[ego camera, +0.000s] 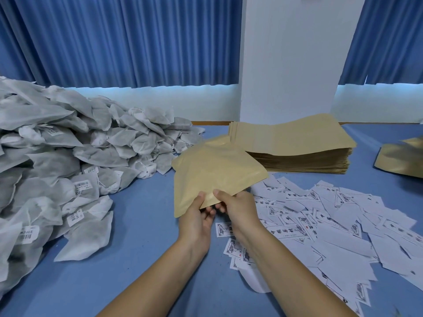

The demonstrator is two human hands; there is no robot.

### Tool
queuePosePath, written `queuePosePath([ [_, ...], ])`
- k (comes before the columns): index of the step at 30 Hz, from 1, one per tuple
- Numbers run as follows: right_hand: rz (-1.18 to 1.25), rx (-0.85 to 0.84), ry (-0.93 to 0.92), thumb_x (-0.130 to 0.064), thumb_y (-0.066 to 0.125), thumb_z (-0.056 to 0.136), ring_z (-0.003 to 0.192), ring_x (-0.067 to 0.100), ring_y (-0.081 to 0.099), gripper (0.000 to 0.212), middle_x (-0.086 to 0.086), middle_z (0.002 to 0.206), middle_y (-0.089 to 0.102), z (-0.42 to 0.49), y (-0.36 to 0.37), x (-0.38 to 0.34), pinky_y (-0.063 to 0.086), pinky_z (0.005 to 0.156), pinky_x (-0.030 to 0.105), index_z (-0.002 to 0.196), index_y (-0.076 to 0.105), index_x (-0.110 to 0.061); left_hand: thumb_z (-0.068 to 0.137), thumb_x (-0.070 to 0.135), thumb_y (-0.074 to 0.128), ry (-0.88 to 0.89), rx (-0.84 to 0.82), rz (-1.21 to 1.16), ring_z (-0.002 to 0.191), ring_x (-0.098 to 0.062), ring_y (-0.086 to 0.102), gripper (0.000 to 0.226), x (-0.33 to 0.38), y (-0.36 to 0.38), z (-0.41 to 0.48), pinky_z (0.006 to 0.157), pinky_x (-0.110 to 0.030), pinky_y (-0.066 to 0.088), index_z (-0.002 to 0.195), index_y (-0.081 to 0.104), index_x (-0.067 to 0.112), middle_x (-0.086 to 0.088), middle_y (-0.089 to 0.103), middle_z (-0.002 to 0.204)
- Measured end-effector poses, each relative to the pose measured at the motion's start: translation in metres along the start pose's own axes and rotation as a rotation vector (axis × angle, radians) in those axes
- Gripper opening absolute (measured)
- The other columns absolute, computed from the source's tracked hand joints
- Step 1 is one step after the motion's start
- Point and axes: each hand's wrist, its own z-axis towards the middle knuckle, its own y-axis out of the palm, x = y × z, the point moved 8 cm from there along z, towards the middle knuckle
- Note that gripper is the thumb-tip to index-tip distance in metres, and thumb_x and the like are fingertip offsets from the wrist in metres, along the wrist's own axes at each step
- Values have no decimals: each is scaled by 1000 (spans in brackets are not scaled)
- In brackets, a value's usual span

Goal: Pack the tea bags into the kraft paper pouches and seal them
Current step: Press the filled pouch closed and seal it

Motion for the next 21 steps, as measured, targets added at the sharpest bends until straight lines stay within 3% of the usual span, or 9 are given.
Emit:
queuePosePath([
  [5, 79, 101, 12, 2, 63, 81, 48, 10, 46, 13, 0, 62, 59, 1, -8, -3, 39, 45, 18, 75, 62, -9, 95, 10, 53, 26, 133, -75, 54, -13, 45, 9, 0, -11, -3, 42, -19, 46, 88, 57, 6, -6, 58, 75],
  [9, 25, 4, 45, -3, 64, 84, 43, 11, 44, 13, 3, 54, 54, -2, 2, 3, 40, 47, 22, 71, 61, -6, 97, 13, 54, 87, 110, 82, 55, -15, 49, 13, 4, -10, -3, 51, -21, 50, 92, 59, 2, -7, 54, 69],
  [12, 9, 30, 21, 1, 64, 83, 37, 8, 47, 16, 3, 50, 54, -2, 1, 2, 39, 41, 15, 68, 60, -3, 97, 15, 55, 121, 120, 148, 56, -17, 50, 14, 6, -11, -3, 52, -20, 52, 90, 59, 4, -7, 54, 65],
  [16, 7, 15, 64, 1, 65, 83, 41, 12, 47, 20, 3, 48, 53, 0, -2, 4, 42, 44, 18, 65, 59, -4, 94, 15, 59, 76, 70, 160, 64, -18, 55, 13, 1, -7, -4, 55, -21, 53, 93, 62, 3, -10, 59, 73],
  [18, 27, -10, 108, -3, 64, 85, 46, 16, 42, 15, 5, 51, 48, 1, -3, 6, 41, 50, 24, 71, 58, -3, 93, 13, 60, 44, 29, 163, 60, -17, 54, 11, -3, -2, -5, 51, -21, 52, 90, 61, 3, -10, 56, 69],
  [21, 122, 109, 90, -3, 65, 85, 48, 12, 40, 7, 3, 62, 55, 8, -20, 0, 37, 52, 24, 81, 60, -5, 92, 4, 58, 54, 33, 180, 42, -8, 41, 5, 0, -1, -4, 41, -19, 39, 87, 57, 6, 1, 45, 55],
])
